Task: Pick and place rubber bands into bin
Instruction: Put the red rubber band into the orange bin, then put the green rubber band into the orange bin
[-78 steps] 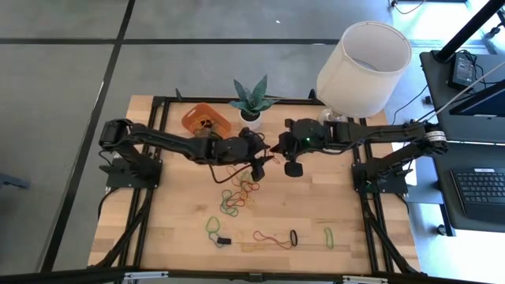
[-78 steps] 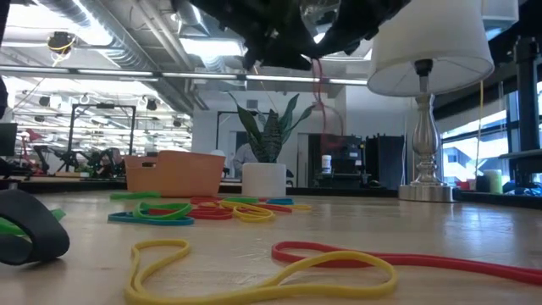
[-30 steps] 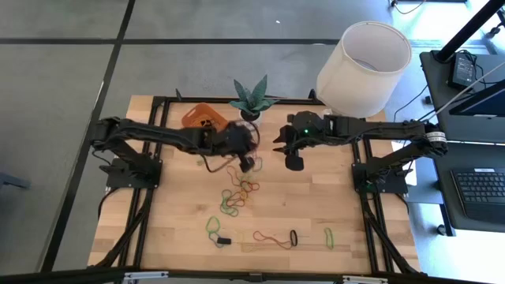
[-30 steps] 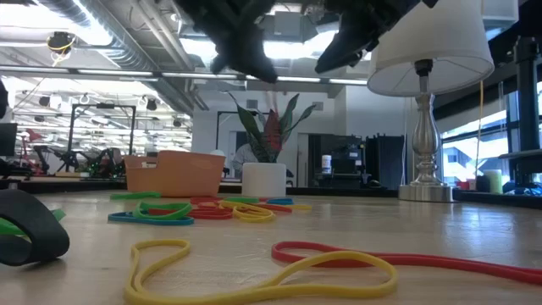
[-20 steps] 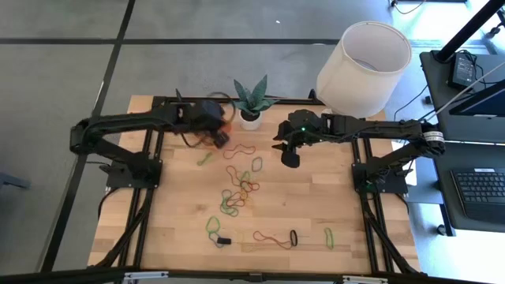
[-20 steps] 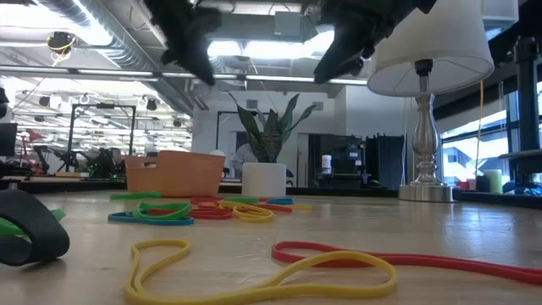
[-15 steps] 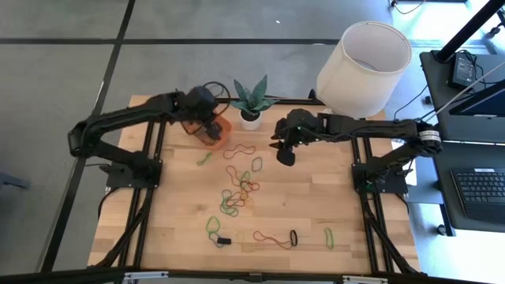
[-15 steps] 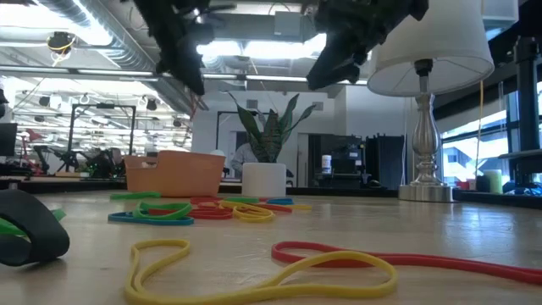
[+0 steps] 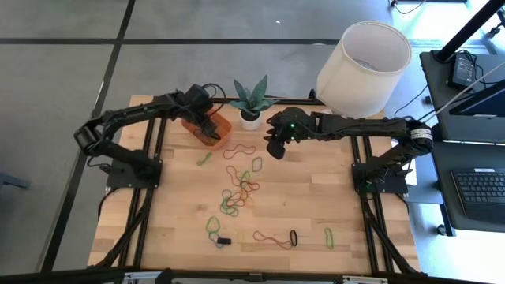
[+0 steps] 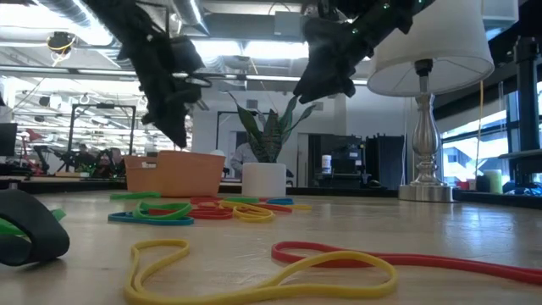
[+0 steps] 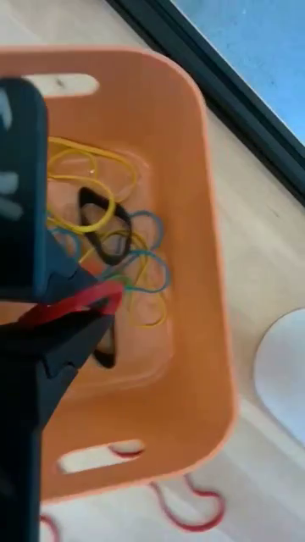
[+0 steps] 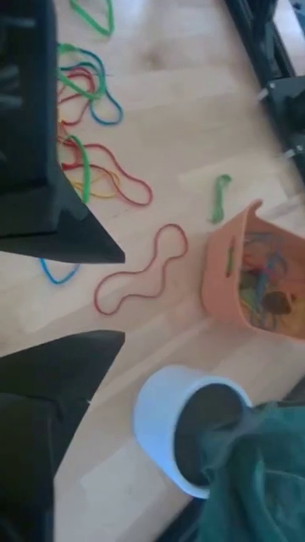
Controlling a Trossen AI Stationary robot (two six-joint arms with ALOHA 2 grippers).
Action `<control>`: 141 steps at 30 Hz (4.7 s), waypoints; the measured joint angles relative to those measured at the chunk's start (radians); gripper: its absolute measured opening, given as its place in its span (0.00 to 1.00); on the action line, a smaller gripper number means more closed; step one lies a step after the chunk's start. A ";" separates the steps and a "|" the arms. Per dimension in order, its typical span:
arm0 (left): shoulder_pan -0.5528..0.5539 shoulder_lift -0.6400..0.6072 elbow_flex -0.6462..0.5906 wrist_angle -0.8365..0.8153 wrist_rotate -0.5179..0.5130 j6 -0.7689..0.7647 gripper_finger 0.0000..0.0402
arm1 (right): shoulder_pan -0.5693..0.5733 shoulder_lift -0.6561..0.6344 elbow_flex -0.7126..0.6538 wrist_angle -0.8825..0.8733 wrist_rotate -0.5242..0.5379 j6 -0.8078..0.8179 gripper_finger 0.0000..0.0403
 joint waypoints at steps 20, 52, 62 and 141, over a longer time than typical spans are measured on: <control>0.072 -0.011 0.001 0.020 -0.001 -0.172 0.33 | 0.020 0.000 0.000 0.009 0.000 0.023 0.35; -0.583 -0.147 0.002 -0.373 -0.215 -0.754 0.03 | 0.098 -0.726 -0.582 -0.094 -0.063 0.103 0.07; -0.601 -0.140 -0.102 -0.329 -0.214 -0.772 0.24 | 0.098 -0.734 -0.587 -0.083 -0.083 0.071 0.03; -0.025 0.167 0.186 -0.289 -0.114 0.017 0.28 | 0.055 -0.643 -0.587 0.074 0.037 0.301 0.04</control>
